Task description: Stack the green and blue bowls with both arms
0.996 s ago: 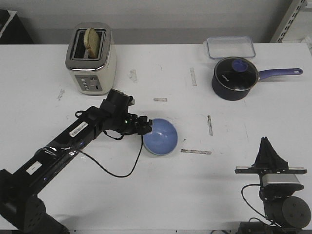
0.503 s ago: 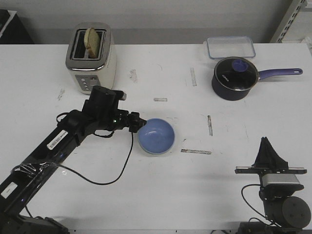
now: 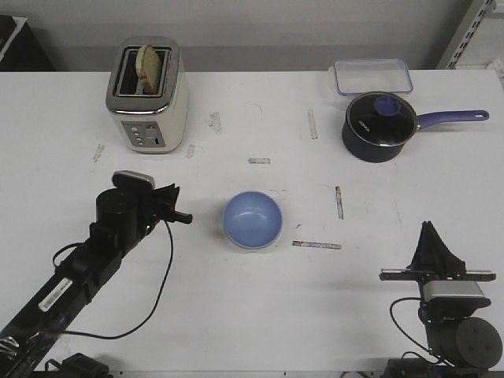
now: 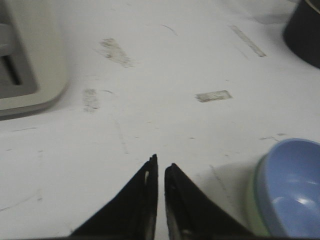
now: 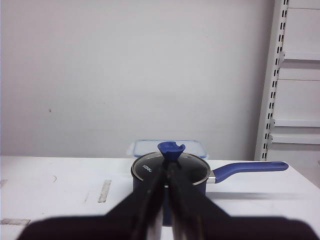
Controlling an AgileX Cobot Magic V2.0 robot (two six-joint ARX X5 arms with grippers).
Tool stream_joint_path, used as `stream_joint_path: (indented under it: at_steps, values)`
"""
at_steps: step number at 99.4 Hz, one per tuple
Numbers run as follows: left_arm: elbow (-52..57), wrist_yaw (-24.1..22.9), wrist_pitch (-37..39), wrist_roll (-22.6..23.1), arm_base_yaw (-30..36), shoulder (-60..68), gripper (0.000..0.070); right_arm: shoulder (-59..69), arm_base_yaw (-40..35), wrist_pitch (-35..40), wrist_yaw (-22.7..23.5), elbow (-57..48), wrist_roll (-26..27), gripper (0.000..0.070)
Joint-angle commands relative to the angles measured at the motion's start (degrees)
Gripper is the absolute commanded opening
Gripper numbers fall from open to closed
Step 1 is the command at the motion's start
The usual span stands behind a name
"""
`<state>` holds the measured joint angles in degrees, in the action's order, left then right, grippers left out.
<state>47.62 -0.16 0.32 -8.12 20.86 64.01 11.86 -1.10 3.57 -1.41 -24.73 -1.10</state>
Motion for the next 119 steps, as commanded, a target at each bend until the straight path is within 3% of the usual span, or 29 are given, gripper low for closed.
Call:
stream_joint_path:
  at_steps: [1, 53, 67, 119]
  values:
    - [-1.79, -2.19, 1.53, 1.53, -0.92, -2.54, 0.0, -0.2, -0.07, -0.74, -0.09, -0.33, -0.24, 0.0]
    - [-22.82, -3.32, 2.45, 1.64, -13.9, -31.3, 0.0001, -0.2, -0.07, -0.74, -0.09, -0.33, -0.24, 0.0]
    - [-23.23, -3.32, -1.29, 1.62, -14.95, -38.1, 0.0001, -0.2, -0.07, -0.74, -0.07, -0.33, -0.24, 0.0]
    - [-23.32, -3.02, -2.64, 3.15, -14.95, -55.63, 0.0001, -0.2, -0.07, -0.74, -0.09, -0.33, -0.24, 0.0]
